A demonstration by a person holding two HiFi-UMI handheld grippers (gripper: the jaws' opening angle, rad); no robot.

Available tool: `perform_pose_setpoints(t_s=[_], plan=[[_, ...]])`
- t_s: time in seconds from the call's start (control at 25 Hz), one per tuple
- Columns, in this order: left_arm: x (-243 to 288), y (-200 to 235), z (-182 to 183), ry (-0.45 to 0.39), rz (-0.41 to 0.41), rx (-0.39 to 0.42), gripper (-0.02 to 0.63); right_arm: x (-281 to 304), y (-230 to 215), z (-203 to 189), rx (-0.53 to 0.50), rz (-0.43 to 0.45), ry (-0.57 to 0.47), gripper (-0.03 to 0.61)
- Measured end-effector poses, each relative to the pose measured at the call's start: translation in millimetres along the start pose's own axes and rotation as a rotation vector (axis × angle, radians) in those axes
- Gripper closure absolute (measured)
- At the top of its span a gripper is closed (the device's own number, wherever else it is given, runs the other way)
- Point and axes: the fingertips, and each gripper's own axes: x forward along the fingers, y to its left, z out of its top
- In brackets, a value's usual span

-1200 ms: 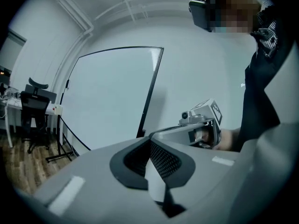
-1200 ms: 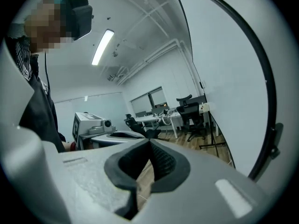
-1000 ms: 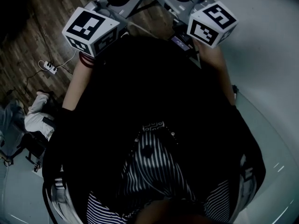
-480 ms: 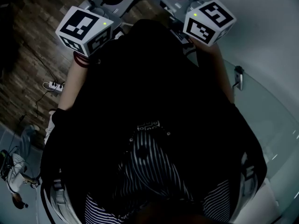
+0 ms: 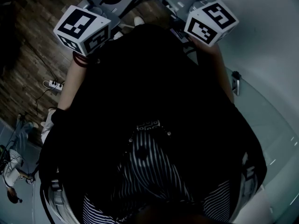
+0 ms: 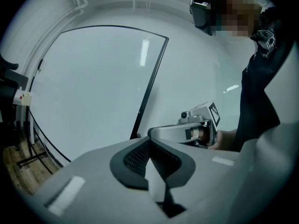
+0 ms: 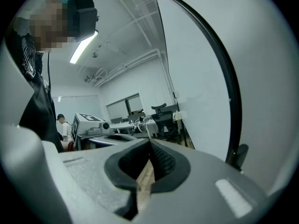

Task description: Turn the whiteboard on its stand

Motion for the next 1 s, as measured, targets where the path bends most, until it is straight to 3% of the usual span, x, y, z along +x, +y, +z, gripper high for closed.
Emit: perform_pose_setpoints(t_s=[0.24,0.4,1.0], plan=[[-32,17,8,-0.056,0.067,-0.016,0.611,7,1,8,-0.010,-0.015,-0.021,0.577],[-56,19,13,-0.106,0.063,-0.037,0.611,18,18,9,-0.018,-0.005,-0.032,0.577],[-65,12,6,-0.088,0.070,-0.042,0.611,9,26,7,-0.040,-0.051,-0.046,0.575]])
